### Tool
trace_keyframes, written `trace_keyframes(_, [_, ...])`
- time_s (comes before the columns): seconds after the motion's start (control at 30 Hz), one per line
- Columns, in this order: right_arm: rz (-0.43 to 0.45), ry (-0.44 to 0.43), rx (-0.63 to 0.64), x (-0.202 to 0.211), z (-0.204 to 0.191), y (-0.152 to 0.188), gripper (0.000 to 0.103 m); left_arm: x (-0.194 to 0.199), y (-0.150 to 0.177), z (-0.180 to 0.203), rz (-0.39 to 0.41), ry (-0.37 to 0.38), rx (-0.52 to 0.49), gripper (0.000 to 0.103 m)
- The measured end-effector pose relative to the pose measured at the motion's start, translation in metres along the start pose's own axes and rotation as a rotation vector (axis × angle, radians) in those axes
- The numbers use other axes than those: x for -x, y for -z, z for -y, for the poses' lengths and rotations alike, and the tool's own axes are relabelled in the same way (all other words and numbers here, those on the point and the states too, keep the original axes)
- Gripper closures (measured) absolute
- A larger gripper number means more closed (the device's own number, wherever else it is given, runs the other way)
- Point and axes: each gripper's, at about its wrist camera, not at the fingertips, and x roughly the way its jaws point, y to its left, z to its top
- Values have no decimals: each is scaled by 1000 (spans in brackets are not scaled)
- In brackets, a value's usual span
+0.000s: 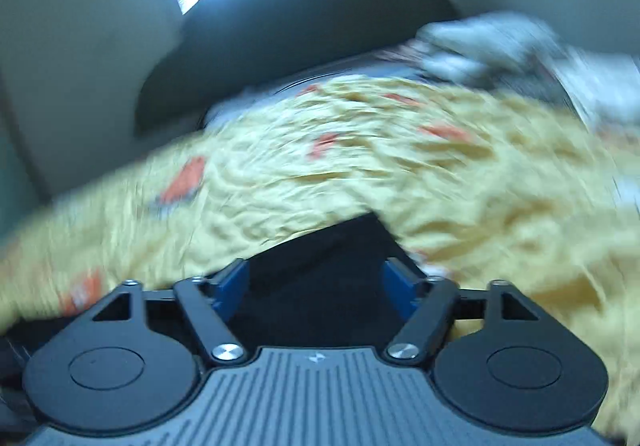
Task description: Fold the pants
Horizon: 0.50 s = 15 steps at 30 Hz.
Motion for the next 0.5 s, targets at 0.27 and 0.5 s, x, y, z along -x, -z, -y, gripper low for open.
trace_keyframes(0.27, [-190,-228,-169,8,8,40,26,-1,0,-2,1,-1,15,31])
trace_keyframes(0.5, [-207,-244,-145,-17,-3,51,27,-1,1,-4,1,-7,23,25])
